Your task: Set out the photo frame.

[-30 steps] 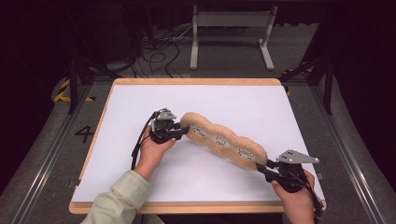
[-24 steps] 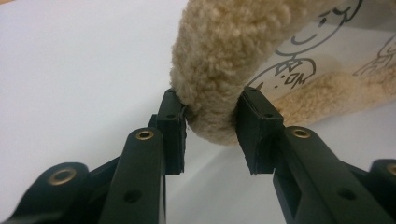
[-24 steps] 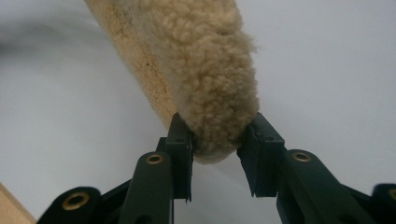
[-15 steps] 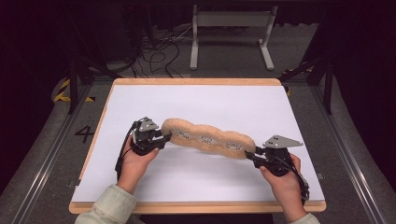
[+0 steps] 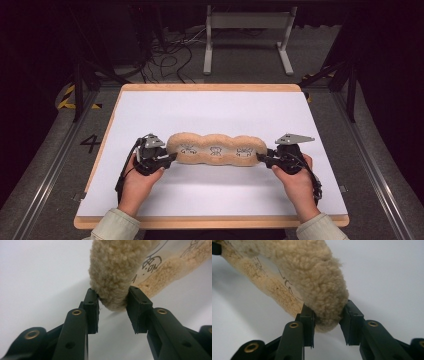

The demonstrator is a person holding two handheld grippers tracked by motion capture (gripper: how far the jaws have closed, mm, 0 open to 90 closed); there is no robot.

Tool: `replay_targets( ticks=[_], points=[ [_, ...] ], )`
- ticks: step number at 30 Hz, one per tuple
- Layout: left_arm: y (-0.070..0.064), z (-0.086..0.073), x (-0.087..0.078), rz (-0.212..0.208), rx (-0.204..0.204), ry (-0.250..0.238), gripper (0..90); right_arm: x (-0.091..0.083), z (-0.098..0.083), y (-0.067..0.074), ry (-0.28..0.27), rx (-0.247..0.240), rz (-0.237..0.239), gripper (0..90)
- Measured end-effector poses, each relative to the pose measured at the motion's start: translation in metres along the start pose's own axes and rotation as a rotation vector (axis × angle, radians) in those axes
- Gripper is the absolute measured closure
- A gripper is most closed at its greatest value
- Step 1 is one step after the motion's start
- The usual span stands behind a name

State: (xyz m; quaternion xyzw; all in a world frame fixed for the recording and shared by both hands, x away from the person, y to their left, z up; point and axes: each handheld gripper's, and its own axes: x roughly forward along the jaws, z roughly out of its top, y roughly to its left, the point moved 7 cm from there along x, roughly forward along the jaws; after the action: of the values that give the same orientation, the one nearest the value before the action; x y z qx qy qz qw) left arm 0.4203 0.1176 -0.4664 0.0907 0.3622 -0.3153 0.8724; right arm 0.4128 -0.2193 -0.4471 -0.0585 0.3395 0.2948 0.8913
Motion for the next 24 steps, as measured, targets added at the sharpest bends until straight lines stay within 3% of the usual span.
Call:
replay_targets(
  ticks=[6, 8, 11, 17, 24],
  points=[
    [0.0, -0.003, 0.006, -0.031, -0.019, 0.035, 64.5, 0.006, -0.002, -0.006, 0.021, 0.021, -0.003, 66.6],
    [0.002, -0.006, 0.012, -0.07, -0.044, 0.068, 64.4, 0.009, -0.004, -0.009, 0.042, 0.041, 0.007, 66.5],
    [0.004, -0.005, 0.012, -0.092, -0.067, 0.066, 64.4, 0.012, -0.005, -0.011, 0.042, 0.061, 0.018, 66.4],
    [0.003, -0.004, 0.015, -0.104, -0.069, 0.057, 58.5, 0.012, -0.006, -0.012, 0.036, 0.068, 0.019, 64.9],
    [0.002, -0.003, 0.01, -0.091, -0.068, 0.02, 47.1, 0.009, -0.005, -0.017, 0.015, 0.051, -0.022, 44.1]
  ],
)
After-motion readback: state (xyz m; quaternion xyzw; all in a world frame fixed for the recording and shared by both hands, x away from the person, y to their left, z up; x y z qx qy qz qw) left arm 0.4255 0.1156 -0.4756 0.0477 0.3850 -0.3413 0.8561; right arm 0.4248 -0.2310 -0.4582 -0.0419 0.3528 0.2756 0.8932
